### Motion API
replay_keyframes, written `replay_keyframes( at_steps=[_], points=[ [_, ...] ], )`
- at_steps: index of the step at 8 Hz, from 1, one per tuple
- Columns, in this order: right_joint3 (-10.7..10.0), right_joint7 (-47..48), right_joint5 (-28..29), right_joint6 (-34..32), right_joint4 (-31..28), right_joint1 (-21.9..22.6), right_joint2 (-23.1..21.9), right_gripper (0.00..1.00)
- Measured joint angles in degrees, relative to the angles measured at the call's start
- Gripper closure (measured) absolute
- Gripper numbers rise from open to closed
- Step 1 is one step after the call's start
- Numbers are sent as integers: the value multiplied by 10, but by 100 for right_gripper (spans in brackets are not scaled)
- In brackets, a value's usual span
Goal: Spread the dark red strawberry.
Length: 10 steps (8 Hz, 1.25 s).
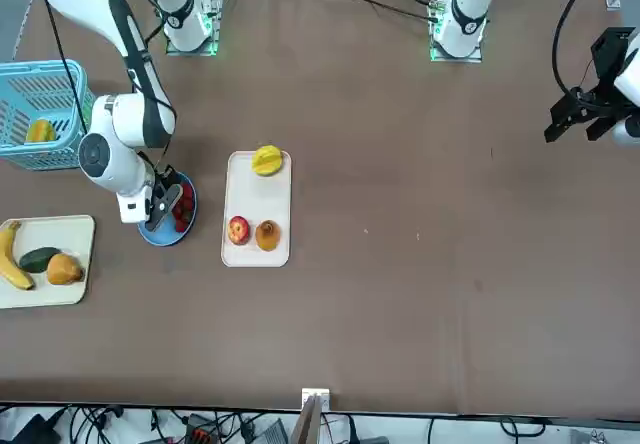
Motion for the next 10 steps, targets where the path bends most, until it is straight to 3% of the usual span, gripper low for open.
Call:
replay_keyframes(
  at_steps=[2,4,8,10],
  points=[
    [0,0,0,0,0,0,0,52],
    [0,-1,0,0,1,1,-1,63],
    [0,-10,0,-14,15,0,-16,63],
    [-2,-49,0,-67,64,-18,-18,63]
  ],
)
